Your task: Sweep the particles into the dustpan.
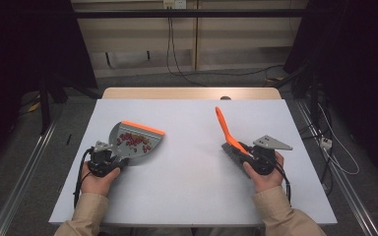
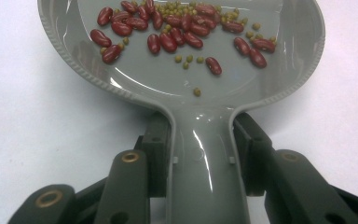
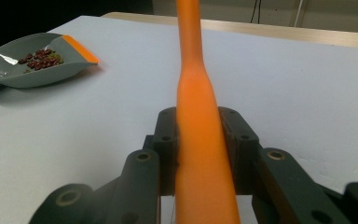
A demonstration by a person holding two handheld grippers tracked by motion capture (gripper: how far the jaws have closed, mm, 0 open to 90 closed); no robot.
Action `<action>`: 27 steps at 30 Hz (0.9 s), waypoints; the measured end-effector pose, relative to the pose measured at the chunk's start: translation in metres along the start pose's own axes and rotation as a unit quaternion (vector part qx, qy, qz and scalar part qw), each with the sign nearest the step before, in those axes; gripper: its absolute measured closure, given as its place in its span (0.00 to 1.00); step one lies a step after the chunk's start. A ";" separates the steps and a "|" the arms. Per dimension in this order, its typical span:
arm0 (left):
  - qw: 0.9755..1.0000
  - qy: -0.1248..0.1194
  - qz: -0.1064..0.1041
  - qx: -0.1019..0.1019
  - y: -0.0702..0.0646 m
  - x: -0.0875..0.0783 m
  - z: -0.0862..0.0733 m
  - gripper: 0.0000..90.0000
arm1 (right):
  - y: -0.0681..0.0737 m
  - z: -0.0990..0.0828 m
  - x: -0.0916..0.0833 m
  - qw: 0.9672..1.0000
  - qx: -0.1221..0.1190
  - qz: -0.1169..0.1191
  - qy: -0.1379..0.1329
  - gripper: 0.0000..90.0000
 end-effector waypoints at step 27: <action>0.999 -0.010 0.029 -0.023 0.005 0.001 -0.004 0.69 | 0.008 -0.006 0.014 1.000 0.011 0.012 0.009 0.79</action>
Point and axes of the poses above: each handheld gripper's, and its own axes: x roughly forward along the jaws, z roughly out of its top, y roughly to its left, the point moved 2 cm from there along x, roughly forward along the jaws, and after that the axes turned 12 degrees about -y, right-handed, at the moved point
